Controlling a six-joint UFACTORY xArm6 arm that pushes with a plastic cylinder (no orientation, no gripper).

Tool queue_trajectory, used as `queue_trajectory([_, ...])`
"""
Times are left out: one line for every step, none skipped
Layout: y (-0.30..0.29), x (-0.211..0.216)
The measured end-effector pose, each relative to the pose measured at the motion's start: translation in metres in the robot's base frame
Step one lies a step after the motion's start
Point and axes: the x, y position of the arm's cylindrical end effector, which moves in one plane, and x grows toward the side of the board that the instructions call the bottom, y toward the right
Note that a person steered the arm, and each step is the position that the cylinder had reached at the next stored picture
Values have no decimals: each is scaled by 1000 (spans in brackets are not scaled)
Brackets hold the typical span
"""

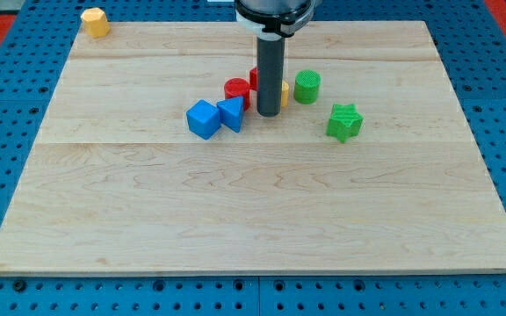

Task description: Slide the yellow heart to the top center

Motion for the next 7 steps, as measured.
queue_trajectory([1,-6])
queue_trajectory([2,-20])
queue_trajectory([2,-31])
queue_trajectory([4,-41])
queue_trajectory([6,-43])
queue_trajectory([8,-19])
queue_trajectory([27,-13])
